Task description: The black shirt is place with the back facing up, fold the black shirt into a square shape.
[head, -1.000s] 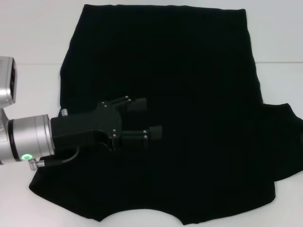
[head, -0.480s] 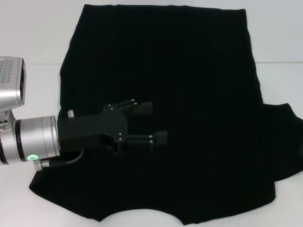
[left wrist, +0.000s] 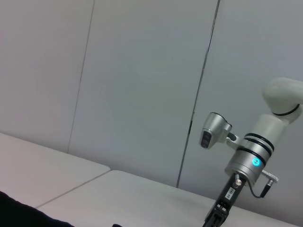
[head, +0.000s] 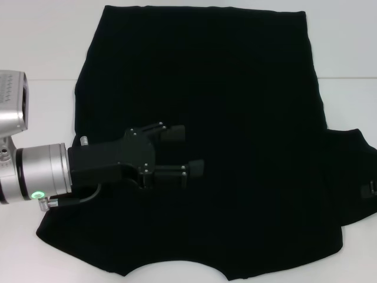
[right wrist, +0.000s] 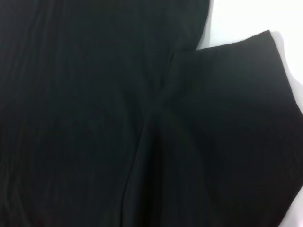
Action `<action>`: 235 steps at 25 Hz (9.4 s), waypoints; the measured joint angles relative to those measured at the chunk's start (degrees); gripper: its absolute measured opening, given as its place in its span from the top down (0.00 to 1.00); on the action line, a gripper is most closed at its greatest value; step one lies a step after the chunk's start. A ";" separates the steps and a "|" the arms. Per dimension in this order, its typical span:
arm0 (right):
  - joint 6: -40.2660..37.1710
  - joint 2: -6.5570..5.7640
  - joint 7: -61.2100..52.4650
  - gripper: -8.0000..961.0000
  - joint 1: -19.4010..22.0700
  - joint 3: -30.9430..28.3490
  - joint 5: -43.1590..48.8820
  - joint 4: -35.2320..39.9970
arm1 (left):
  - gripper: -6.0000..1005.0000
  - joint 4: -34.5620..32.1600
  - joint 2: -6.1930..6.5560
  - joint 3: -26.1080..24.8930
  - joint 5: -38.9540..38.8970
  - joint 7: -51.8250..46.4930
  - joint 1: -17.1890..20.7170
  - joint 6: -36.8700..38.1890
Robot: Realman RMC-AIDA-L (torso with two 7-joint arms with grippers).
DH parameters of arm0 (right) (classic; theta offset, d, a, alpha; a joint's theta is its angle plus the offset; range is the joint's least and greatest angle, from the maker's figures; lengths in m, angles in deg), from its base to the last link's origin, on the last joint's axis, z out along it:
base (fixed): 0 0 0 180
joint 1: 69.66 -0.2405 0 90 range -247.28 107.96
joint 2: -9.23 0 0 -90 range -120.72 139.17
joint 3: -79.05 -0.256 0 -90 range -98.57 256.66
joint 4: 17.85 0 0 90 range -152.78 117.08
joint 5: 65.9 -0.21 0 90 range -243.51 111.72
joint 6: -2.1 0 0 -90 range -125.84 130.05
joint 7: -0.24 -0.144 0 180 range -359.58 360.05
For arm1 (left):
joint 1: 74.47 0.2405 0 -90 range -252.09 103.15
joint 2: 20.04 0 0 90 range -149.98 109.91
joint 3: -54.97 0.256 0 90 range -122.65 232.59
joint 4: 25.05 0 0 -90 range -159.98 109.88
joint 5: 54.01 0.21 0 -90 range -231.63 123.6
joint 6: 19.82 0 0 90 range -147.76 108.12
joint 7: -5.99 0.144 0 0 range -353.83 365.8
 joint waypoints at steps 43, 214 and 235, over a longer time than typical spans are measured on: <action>6.67 0.62 6.26 0.98 2.03 -8.45 -0.58 0.68 | 0.09 -0.02 -0.25 -0.28 -1.41 -1.59 -0.51 -1.30; -6.06 1.89 17.75 0.11 -4.04 4.48 -19.28 -3.10 | 0.96 -7.61 7.42 -21.99 36.61 -47.13 3.46 -1.02; -10.81 -0.48 12.17 0.11 3.09 4.72 -9.19 -2.02 | 0.96 -7.21 7.05 -21.99 35.06 -46.67 3.33 -1.86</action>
